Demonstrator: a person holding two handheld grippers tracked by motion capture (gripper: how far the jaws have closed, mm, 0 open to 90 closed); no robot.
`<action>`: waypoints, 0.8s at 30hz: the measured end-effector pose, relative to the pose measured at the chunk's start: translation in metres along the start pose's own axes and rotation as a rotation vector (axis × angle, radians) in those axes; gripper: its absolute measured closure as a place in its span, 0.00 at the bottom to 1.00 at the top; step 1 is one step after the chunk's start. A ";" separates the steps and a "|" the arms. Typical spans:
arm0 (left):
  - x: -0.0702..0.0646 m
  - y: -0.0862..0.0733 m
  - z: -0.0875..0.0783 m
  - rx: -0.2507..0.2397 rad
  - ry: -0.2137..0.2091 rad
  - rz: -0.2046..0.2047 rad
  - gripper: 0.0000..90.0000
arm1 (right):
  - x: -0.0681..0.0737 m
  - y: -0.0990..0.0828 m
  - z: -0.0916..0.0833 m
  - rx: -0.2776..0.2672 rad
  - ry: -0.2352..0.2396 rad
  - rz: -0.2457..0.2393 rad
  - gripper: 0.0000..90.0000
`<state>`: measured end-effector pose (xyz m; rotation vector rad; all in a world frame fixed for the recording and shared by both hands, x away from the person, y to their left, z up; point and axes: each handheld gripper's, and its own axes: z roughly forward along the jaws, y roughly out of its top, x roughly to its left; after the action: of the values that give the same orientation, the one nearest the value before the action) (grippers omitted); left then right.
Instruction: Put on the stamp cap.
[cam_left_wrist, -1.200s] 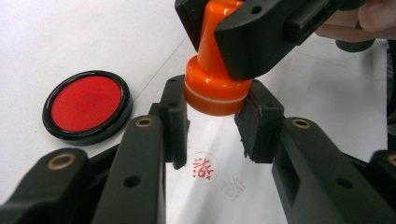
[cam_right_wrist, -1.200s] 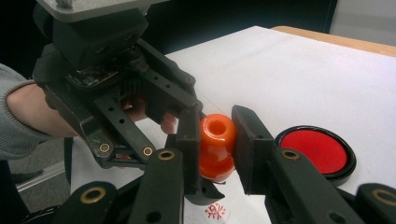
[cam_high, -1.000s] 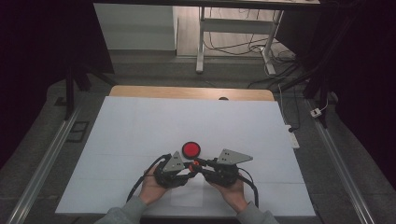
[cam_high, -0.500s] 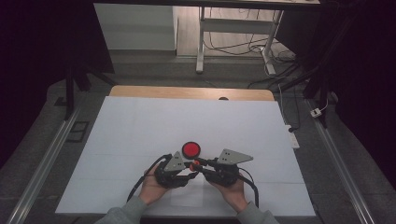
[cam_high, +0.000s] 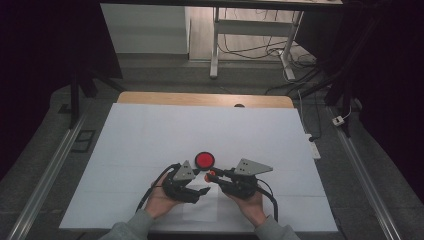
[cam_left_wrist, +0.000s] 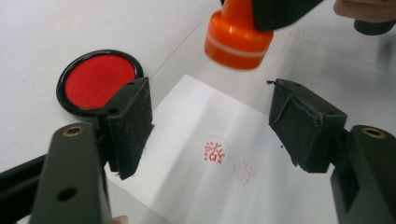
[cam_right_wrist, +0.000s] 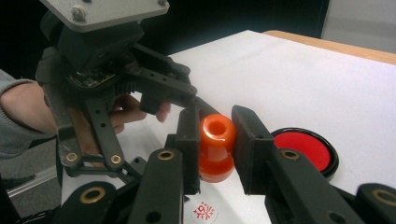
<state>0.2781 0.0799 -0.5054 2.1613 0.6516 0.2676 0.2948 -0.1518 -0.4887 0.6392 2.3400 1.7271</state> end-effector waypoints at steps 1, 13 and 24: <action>0.000 -0.001 -0.001 0.007 0.000 -0.003 0.31 | 0.000 0.000 0.000 0.000 -0.001 0.001 0.80; 0.008 -0.018 -0.030 0.007 0.017 -0.037 0.27 | -0.004 0.002 -0.003 -0.005 -0.012 0.002 0.80; 0.020 -0.051 -0.070 0.012 0.076 -0.089 0.26 | -0.009 0.003 -0.007 -0.009 -0.028 0.009 0.80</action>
<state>0.2481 0.1637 -0.5022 2.1358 0.7916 0.2998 0.3007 -0.1606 -0.4853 0.6682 2.3127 1.7208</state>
